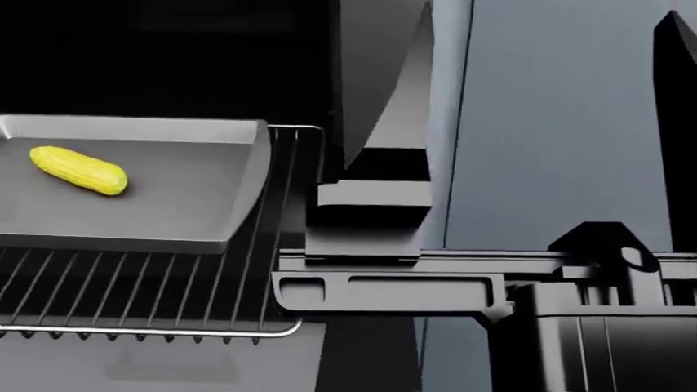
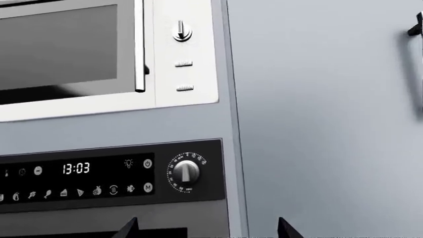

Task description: Pick the corn from the oven and place it on the plate on the counter.

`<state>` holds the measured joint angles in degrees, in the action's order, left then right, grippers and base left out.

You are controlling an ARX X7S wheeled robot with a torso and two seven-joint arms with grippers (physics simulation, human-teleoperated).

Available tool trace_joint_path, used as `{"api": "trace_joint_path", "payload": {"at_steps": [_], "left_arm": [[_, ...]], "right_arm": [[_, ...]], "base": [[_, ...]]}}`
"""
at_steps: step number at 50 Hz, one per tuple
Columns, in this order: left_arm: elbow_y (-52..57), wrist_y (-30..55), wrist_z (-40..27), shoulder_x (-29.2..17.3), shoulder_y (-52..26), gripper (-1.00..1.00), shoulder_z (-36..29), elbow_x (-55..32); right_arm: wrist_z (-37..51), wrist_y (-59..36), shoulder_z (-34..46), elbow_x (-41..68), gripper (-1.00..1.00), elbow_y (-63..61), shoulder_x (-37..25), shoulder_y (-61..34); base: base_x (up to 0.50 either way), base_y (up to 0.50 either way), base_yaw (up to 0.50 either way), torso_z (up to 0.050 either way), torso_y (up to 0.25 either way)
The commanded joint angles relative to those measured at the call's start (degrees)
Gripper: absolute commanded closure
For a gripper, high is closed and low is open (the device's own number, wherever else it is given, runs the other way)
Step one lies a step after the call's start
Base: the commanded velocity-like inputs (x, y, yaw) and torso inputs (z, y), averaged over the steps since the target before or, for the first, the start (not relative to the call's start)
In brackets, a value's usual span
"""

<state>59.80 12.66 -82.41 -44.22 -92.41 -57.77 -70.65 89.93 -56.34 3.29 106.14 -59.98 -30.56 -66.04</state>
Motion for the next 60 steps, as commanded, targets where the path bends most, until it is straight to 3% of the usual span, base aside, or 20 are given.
{"api": "trace_joint_path", "payload": {"at_steps": [1,19,26,31,39,47,60], "left_arm": [[0.0,-2.4,-1.2,-0.8,-2.4,-1.00,-3.7,0.7],[-0.1,-4.7,-2.1,-1.8,-5.4,-1.00,-7.8,1.2],[0.0,-5.2,-2.4,-1.9,-6.9,-1.00,-9.4,1.4],[0.0,-5.9,-2.8,-2.2,-8.1,-1.00,-10.6,1.4],[0.0,-7.3,-3.4,-2.5,-9.0,-1.00,-13.3,2.5],[0.0,-8.3,-3.8,-2.6,-10.2,-1.00,-14.8,2.7],[-0.4,-9.4,-4.0,-2.7,-11.5,-1.00,-16.4,2.9]], "right_arm": [[0.0,-1.4,-1.5,0.6,-1.00,0.0,1.2,0.8],[0.0,-0.4,-2.5,-0.6,-1.00,0.0,1.6,2.5],[0.0,10.2,15.5,-8.4,-1.00,0.0,-7.3,1.4],[0.0,4.7,9.8,-4.0,-1.00,0.0,-1.8,1.5],[0.0,1.7,2.4,-1.8,-1.00,0.0,1.3,4.1],[0.0,0.9,4.6,-2.4,-1.00,0.0,0.3,2.7],[0.0,2.1,6.7,-3.4,-1.00,0.0,-1.1,1.4]], "base": [[0.09,0.50,0.00,0.000,0.000],[0.09,0.47,0.00,0.000,0.000],[0.00,0.00,0.00,0.000,0.000],[0.00,0.00,0.00,0.000,0.000],[0.00,0.00,0.00,0.000,0.000],[0.00,0.00,0.00,0.000,0.000],[0.03,0.00,0.50,0.000,0.000]]}}
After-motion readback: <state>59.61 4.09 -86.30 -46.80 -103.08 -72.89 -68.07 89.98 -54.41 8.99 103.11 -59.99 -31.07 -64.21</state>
